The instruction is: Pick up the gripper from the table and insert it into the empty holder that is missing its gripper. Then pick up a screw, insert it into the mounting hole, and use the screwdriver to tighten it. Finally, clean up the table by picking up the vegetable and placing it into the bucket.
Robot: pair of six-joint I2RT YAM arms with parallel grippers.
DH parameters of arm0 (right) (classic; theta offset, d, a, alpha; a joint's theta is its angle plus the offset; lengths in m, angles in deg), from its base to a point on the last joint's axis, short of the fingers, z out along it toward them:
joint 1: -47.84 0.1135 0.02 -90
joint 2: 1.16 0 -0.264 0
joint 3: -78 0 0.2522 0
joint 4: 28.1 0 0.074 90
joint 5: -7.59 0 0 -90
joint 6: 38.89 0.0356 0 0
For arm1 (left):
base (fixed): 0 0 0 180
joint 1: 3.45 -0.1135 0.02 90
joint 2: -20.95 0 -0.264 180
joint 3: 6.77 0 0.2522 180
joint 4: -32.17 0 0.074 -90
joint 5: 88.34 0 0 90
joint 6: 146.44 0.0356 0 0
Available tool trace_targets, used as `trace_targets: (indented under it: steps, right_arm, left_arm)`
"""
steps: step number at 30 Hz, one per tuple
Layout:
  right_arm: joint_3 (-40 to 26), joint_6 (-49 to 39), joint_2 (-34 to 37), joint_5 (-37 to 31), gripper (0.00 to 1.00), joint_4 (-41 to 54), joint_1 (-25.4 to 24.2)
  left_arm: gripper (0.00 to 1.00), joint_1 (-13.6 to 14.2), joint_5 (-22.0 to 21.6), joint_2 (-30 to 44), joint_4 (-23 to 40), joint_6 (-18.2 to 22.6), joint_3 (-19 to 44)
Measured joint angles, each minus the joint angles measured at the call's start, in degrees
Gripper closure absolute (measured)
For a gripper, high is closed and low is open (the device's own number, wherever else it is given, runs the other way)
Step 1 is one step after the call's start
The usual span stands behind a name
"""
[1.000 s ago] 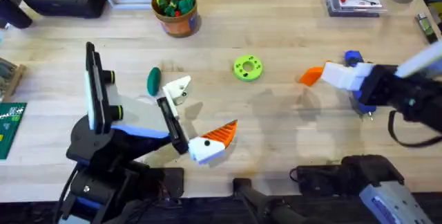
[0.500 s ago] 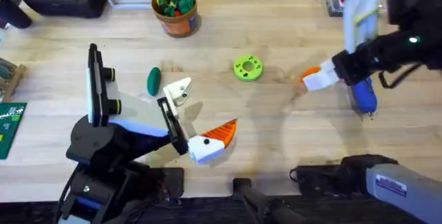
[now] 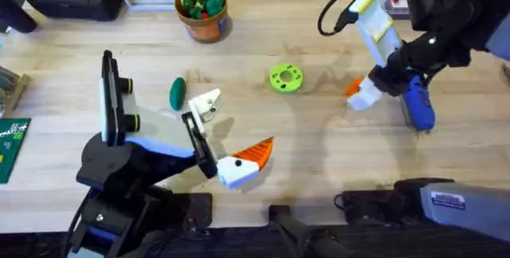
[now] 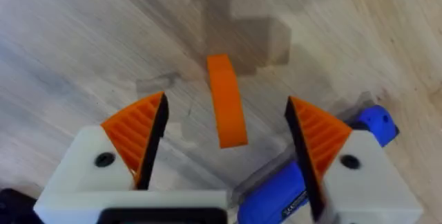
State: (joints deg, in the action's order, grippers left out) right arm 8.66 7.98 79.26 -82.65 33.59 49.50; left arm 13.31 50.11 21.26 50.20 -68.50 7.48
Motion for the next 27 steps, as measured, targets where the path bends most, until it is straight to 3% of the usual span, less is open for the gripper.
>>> trace_targets:
  steps: [5, 17, 22, 27]
  right_arm:
    - [0.0, -0.6, 0.4, -0.6, 0.208, -0.5, 0.0]
    - [0.0, -0.8, -0.2, -0.6, 0.98, -0.8, 1.2]
    - [0.0, -0.5, -3.7, -1.0, 0.988, 0.0, 2.5]
    - [0.0, 4.4, -12.8, -1.0, 0.988, 2.1, 2.7]
  left_arm:
    - [0.015, 0.0, 0.0, 0.0, 0.0, 0.0, 0.0]
    - [0.015, 0.0, 0.0, 0.0, 0.0, 0.0, 0.0]
    - [0.015, 0.0, 0.0, 0.0, 0.0, 0.0, 0.0]
    - [0.015, 0.0, 0.0, 0.0, 0.0, 0.0, 0.0]
